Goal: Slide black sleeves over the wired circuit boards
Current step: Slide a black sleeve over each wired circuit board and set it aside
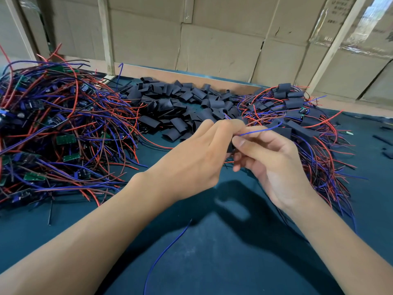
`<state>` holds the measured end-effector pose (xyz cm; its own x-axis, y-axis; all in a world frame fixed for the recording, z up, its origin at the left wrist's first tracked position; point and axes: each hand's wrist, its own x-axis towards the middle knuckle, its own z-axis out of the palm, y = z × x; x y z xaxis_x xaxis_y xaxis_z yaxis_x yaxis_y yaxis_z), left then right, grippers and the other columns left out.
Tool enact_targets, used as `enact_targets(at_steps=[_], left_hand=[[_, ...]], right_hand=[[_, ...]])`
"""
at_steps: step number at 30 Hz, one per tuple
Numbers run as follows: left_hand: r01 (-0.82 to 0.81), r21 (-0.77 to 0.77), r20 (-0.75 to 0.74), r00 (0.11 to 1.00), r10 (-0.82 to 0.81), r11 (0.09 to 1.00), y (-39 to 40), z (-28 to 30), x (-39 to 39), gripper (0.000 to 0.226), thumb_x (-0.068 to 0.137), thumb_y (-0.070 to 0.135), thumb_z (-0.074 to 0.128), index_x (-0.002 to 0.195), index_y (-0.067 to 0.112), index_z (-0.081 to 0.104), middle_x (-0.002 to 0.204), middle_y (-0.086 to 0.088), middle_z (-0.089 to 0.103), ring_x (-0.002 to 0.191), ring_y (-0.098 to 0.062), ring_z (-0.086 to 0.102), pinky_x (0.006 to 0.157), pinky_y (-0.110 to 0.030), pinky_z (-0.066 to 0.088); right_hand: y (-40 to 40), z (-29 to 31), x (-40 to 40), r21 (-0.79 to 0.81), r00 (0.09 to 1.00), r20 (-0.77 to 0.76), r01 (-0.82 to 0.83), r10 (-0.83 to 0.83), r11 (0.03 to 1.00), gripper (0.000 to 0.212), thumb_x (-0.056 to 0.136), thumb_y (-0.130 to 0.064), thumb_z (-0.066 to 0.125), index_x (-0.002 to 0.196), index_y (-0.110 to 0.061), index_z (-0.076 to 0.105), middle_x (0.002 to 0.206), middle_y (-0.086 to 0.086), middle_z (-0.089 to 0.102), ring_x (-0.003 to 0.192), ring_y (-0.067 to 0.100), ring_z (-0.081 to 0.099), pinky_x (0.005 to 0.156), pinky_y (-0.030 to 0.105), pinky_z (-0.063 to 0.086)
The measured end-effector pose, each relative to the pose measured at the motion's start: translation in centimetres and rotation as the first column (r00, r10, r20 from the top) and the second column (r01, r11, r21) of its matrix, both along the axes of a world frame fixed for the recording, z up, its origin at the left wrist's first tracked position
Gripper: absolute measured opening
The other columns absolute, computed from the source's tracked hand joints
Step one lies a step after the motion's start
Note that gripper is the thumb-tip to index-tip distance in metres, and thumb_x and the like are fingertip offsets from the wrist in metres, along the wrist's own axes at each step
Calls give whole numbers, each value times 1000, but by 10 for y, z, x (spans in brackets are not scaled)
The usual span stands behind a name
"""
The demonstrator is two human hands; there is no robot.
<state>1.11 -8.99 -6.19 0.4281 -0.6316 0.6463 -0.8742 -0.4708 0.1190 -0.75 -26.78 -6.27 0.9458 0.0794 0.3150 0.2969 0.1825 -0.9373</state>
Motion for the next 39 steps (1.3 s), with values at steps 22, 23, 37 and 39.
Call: enact_targets(at_steps=[22,23,37,39], left_hand=[[-840,466,-2,311,950,276,76,-7,53,31,90,20,55,120,9,59,125,-20,52,120,-40,42,102,-50,26],[-833,468,-28,319,947,295,76,-5,52,24,90,17,56,112,12,62,121,-19,55,117,-39,45,101,-50,26],[-857,201,-33,479,877,475,64,-2,47,15,95,19,50,98,11,62,107,-15,57,106,-37,50,95,-50,28],[-809,126,-16,577,817,574,56,2,44,18,99,24,48,108,15,61,111,-10,54,108,-35,49,94,-48,28]], right_hand=[[-45,36,8,526,826,-328,563,-459,637,12,87,9,68,80,4,60,73,10,72,77,24,77,75,37,63],[-42,37,6,538,833,-318,551,-452,638,3,90,8,65,89,8,62,88,14,74,85,25,77,79,36,63],[-56,37,11,297,635,140,705,-759,644,21,88,1,67,100,-9,54,82,13,62,55,21,64,57,33,52],[-41,31,6,157,690,336,631,-641,760,14,89,-5,69,91,-11,57,70,6,61,48,22,58,48,31,46]])
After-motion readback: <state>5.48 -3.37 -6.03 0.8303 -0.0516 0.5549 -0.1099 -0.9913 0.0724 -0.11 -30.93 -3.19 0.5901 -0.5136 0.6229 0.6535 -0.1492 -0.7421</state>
